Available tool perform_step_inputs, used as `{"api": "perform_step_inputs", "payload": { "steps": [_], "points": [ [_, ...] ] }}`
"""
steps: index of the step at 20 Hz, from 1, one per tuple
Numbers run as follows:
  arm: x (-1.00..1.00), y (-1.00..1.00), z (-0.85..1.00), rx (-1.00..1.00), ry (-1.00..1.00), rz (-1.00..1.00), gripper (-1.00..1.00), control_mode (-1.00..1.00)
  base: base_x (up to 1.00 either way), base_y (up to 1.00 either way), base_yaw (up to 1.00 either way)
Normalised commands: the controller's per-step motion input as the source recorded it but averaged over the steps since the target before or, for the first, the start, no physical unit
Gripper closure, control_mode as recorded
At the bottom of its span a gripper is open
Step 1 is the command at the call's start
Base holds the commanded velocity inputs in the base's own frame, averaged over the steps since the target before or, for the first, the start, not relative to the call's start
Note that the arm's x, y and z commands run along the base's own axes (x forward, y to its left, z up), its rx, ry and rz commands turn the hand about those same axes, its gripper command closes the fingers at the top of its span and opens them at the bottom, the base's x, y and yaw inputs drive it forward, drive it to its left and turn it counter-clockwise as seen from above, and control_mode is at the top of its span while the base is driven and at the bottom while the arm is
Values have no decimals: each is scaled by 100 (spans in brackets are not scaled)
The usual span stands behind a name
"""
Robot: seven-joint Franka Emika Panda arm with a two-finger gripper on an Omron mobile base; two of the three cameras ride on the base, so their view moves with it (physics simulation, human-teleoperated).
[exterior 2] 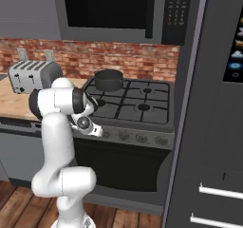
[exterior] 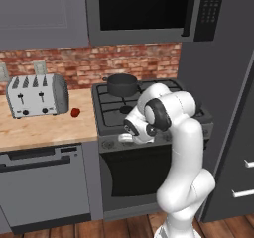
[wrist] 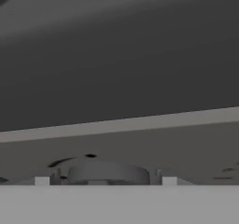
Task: Turn on the burner for the pot on the stove. Wait thirty seconds for the pot to heat up. Then add the bell pepper to the pot.
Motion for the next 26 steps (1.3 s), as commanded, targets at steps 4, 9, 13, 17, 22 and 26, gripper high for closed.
{"api": "perform_step_inputs", "payload": {
  "steps": [4,9,13,17,22,26],
  "points": [
    [35,55,-46,0,0,0,-100,-100,0,0,0],
    [53,25,-30,0,-7,0,-100,-100,0,0,0],
    [57,0,-34,0,-15,4,100,-100,0,0,0],
    [42,0,-56,3,-6,7,100,-100,0,0,0],
    [18,0,-63,10,-12,11,100,-100,0,0,0],
    [0,13,-96,41,-18,11,100,-100,0,0,0]
  ]
}}
